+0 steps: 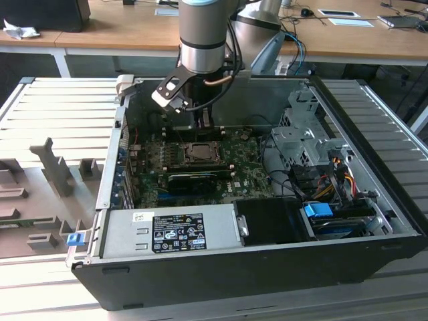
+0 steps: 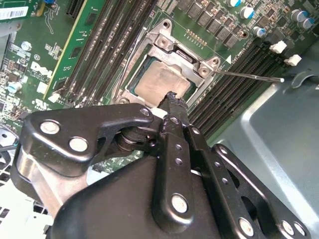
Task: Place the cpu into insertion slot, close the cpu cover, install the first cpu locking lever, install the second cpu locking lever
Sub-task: 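Install the first cpu locking lever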
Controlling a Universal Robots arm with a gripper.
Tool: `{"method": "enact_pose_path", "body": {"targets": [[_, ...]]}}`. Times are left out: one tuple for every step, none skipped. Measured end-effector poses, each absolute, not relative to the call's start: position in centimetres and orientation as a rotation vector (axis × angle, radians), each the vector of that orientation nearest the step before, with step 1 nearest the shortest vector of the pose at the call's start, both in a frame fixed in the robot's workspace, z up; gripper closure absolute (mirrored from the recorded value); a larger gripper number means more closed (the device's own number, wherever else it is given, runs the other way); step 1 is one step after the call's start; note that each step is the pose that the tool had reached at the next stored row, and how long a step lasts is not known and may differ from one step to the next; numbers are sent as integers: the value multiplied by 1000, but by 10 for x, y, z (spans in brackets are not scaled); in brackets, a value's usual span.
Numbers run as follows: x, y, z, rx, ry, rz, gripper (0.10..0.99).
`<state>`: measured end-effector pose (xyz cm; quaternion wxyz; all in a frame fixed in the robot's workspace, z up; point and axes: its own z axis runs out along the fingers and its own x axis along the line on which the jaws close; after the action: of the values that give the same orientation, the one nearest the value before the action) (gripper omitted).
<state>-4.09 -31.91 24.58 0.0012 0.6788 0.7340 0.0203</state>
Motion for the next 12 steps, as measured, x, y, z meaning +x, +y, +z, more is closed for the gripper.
{"method": "enact_pose_path", "body": {"targets": [[-41, -319, 248, 2131, 2304, 64, 980], [-41, -319, 251, 2131, 2304, 64, 980], [-41, -319, 253, 2131, 2304, 64, 980], [-41, -319, 255, 2131, 2304, 64, 980], [-41, -319, 258, 2131, 2304, 64, 980], [-41, -319, 260, 2131, 2304, 64, 980], [-41, -319, 264, 2131, 2304, 64, 980], [-41, -319, 267, 2131, 2304, 64, 980], [-41, -319, 269, 2131, 2304, 64, 980], [-41, -319, 274, 2131, 2304, 64, 980], [-41, -319, 276, 2131, 2304, 64, 980], [-41, -319, 277, 2131, 2304, 64, 980]]}}
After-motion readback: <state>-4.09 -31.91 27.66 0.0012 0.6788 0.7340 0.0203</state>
